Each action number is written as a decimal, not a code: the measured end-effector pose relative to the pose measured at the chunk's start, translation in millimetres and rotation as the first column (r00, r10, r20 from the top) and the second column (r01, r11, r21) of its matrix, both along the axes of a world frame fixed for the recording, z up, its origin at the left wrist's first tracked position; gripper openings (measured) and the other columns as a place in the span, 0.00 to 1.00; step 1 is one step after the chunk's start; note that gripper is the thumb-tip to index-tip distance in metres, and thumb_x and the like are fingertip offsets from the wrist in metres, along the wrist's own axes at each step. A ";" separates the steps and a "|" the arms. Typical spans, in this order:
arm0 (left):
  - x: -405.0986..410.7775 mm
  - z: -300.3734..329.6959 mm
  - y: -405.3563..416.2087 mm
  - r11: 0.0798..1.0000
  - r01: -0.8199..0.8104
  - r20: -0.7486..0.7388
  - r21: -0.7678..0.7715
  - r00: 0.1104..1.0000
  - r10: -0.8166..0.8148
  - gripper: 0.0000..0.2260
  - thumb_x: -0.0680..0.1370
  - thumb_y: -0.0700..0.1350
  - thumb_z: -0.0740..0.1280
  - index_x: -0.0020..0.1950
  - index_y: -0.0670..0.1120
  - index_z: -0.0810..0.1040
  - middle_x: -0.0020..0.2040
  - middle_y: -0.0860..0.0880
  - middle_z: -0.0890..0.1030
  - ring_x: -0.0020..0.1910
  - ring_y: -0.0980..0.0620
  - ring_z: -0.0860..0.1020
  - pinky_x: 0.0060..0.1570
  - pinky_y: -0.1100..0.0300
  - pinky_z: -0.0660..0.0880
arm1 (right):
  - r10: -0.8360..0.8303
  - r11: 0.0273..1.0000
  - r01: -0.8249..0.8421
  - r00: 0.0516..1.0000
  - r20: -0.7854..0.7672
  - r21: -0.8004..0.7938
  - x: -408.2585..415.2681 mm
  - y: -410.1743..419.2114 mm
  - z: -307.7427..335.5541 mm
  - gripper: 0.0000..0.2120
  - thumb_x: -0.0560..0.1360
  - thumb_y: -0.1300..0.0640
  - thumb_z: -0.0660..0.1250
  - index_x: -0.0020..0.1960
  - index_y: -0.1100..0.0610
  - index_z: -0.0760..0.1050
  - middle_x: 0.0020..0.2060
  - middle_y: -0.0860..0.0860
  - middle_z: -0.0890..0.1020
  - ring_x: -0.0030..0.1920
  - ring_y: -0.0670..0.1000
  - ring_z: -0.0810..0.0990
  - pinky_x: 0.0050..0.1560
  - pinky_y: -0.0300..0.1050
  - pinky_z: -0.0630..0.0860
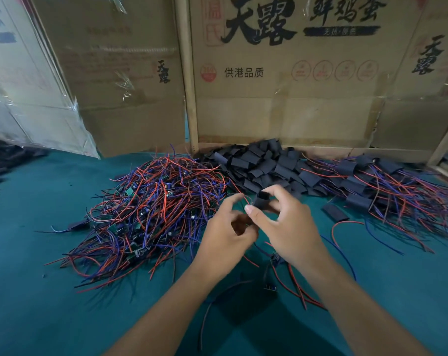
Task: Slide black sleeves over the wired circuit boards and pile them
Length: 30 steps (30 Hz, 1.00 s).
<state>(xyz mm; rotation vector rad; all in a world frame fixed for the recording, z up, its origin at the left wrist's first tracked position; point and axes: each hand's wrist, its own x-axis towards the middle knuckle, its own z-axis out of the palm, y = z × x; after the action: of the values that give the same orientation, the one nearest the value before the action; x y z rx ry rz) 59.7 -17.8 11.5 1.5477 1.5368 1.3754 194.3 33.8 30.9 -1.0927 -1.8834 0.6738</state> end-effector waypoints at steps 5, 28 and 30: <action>-4.0 -2.4 2.4 0.997 0.063 0.231 -0.038 0.972 -0.052 0.25 0.73 0.42 0.61 0.70 0.52 0.67 0.41 0.46 0.85 0.39 0.49 0.84 0.48 0.55 0.81 | 0.055 0.996 -0.049 0.995 0.079 -0.074 0.8 5.9 -5.8 0.21 0.75 0.44 0.68 0.66 0.43 0.70 0.47 0.42 0.81 0.48 0.45 0.78 0.46 0.40 0.74; -13.0 -7.4 13.0 0.987 -0.162 0.288 0.024 0.946 0.148 0.13 0.79 0.43 0.70 0.36 0.38 0.76 0.27 0.49 0.75 0.25 0.53 0.70 0.28 0.61 0.68 | 0.203 0.979 -0.182 0.867 0.455 -0.090 38.6 -0.7 -34.8 0.12 0.73 0.47 0.68 0.52 0.47 0.68 0.39 0.44 0.77 0.42 0.51 0.75 0.45 0.50 0.75; -12.0 -8.6 13.7 0.987 -0.159 0.319 0.023 0.937 0.143 0.13 0.79 0.42 0.70 0.37 0.37 0.77 0.29 0.49 0.76 0.26 0.52 0.71 0.29 0.60 0.70 | 0.183 0.982 -0.185 0.895 0.407 -0.035 39.3 -0.6 -38.3 0.10 0.73 0.50 0.70 0.51 0.49 0.71 0.40 0.42 0.76 0.42 0.48 0.72 0.46 0.48 0.73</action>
<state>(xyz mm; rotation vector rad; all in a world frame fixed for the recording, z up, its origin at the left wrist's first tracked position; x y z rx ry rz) 47.8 -4.1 2.8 1.1817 1.4530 1.6665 233.7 33.2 -7.4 -1.1259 -2.3706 0.5740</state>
